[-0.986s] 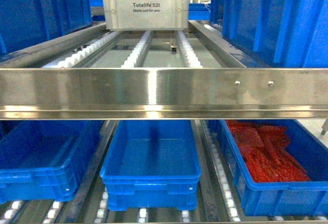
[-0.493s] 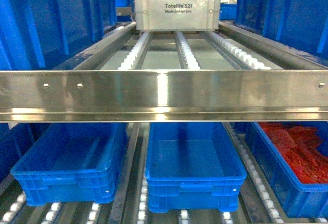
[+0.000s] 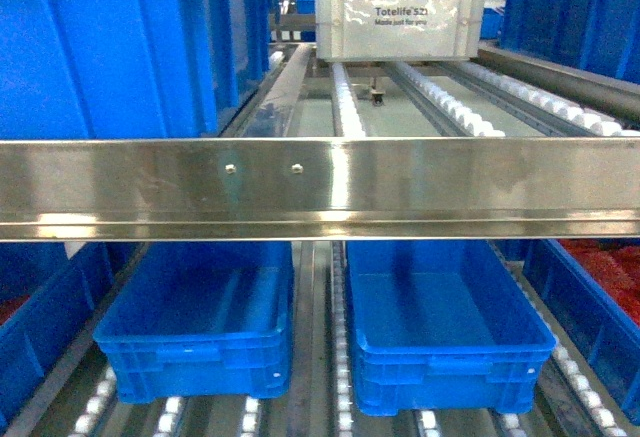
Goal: Sort blue parts and orange caps into right shelf containers
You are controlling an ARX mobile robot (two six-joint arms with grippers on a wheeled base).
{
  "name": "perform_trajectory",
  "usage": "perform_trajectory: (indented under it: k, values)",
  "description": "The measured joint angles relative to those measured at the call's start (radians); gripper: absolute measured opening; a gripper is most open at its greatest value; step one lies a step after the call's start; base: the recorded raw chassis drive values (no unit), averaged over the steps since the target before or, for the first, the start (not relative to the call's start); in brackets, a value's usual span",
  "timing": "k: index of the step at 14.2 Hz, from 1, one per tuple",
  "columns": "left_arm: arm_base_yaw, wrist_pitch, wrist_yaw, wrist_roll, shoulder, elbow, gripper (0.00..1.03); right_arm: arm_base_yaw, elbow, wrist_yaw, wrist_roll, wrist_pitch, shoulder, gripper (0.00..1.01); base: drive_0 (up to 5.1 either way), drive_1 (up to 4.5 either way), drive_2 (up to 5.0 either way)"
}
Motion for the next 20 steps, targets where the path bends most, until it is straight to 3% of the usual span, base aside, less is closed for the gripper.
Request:
perform_trajectory:
  k: [3,20]
  values:
    - [0.0,-0.001,0.0,0.0,0.0,0.0,0.43,0.0,0.0,0.0,0.0,0.0,0.0,0.43,-4.9,2.98,1.6]
    - [0.0,0.002,-0.002,0.0,0.0,0.0,0.43,0.0,0.0,0.0,0.0,0.0,0.0,0.43,0.0,0.0,0.0]
